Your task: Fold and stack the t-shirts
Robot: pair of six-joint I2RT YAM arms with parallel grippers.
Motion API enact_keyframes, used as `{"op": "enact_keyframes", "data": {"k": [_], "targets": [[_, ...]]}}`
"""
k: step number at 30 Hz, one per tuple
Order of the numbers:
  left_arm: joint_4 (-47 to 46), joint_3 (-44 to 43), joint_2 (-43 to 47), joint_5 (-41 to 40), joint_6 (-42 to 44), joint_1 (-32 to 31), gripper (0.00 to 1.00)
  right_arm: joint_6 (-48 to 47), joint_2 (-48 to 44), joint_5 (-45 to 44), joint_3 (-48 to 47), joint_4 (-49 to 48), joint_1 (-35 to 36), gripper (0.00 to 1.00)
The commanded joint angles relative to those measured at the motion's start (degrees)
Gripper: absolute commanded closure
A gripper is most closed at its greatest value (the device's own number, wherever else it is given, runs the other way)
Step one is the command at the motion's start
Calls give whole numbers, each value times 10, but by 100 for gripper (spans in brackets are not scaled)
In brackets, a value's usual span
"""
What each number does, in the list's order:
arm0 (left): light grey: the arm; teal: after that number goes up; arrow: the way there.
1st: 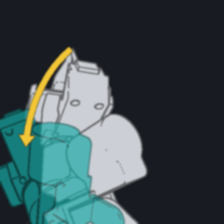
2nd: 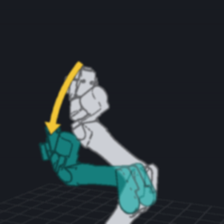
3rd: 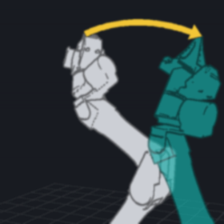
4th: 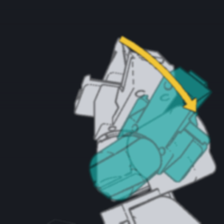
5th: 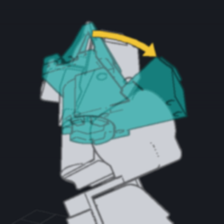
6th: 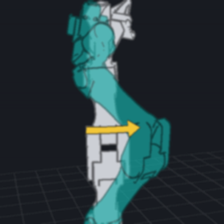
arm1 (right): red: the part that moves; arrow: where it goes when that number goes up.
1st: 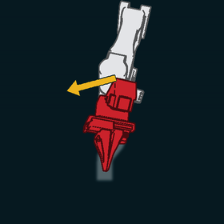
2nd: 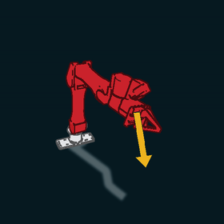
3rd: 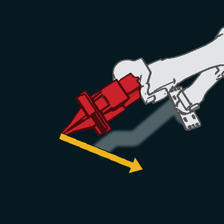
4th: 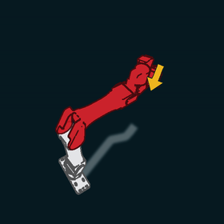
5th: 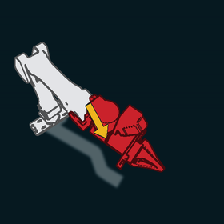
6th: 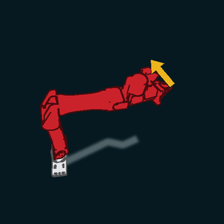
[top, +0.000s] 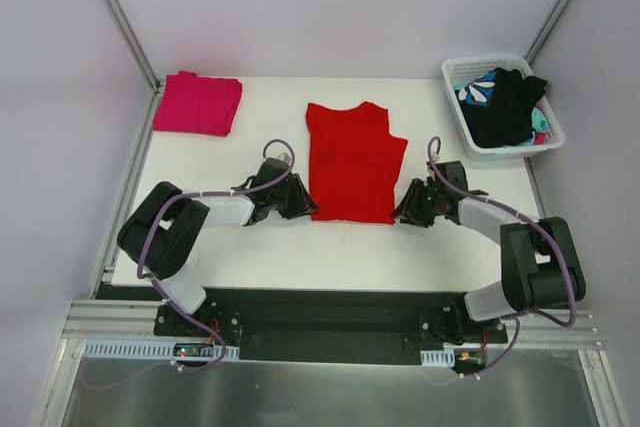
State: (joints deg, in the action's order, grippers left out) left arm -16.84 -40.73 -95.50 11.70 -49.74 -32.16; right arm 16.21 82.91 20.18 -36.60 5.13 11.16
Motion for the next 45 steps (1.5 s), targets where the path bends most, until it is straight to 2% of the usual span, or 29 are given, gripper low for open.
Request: {"op": "enact_keyframes", "data": {"k": [1,4,7,12,18,20,21,22,25,32,40,45], "targets": [[44,9,-31,-8,5,-1,71,13,15,26,3,-27,-4,61],[41,12,-34,-6,4,-2,75,22,19,34,8,-39,-5,61],[39,14,-34,-5,7,-2,89,30,22,41,14,-48,-4,60],[39,12,-35,-3,10,-2,100,40,40,56,17,-77,-4,60],[39,12,-37,-1,7,-2,100,62,59,71,23,-104,-4,61],[39,10,-38,0,8,-2,100,66,60,75,27,-108,-3,65],[39,10,-38,-1,7,-2,100,66,59,73,29,-108,-4,68],[38,12,-37,0,8,-2,100,66,58,72,31,-108,-4,79],[50,12,-33,-4,7,-2,100,62,45,76,36,-96,-3,99],[121,23,24,-18,-6,-16,100,36,-38,50,52,-15,-3,99],[274,29,185,-62,-47,-62,100,19,-146,38,65,87,-1,99],[339,23,273,-92,-70,-94,100,14,-266,23,67,167,-2,99]]}}
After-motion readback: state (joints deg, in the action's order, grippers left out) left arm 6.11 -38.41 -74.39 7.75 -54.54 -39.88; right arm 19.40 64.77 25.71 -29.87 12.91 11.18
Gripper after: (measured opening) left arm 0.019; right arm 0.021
